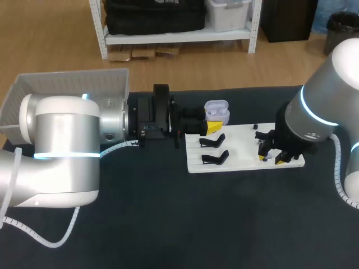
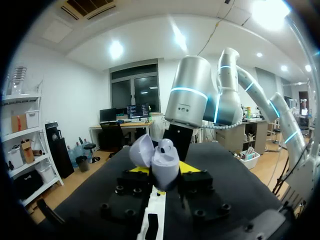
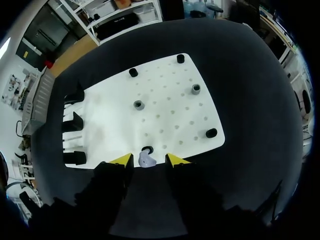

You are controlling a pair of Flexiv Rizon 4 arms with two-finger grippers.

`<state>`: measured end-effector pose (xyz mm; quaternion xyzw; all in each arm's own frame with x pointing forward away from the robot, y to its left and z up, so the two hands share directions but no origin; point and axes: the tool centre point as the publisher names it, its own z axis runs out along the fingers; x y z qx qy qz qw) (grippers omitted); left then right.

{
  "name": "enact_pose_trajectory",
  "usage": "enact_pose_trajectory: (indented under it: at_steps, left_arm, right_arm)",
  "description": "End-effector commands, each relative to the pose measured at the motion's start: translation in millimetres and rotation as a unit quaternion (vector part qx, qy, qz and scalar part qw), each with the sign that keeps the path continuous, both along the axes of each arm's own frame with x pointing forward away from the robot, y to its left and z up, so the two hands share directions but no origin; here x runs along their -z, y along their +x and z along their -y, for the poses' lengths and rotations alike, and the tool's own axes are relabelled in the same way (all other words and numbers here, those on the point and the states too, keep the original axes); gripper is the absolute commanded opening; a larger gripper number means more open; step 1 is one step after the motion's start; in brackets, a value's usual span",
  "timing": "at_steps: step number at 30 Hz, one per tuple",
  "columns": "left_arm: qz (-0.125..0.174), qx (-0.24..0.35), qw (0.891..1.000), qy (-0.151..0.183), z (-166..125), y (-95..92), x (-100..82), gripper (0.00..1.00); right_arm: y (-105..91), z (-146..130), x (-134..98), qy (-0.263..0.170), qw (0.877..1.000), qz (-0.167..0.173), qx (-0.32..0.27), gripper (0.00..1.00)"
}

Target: Pick up each earbud case from the left stands, insert the matching earbuds, close the lid, and place the case in the box.

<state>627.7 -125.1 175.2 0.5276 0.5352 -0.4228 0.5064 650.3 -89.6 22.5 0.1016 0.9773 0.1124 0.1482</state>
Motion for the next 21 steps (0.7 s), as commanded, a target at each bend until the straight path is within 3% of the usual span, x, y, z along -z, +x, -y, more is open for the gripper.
enact_pose_trajectory:
  at_steps: [1, 21]
  left_arm:
    - [0.004, -0.005, 1.000, -0.004, 0.5, -1.9, 2.0, 0.00]
    - [0.004, -0.005, 1.000, -0.004, 0.5, -1.9, 2.0, 0.00]
  right_arm:
    - [1.4, -0.7, -0.3, -0.001, 1.000, -0.003, 0.000, 0.38]
    - [1.2, -5.3, 1.4, -0.002, 1.000, -0.007, 0.005, 0.22]
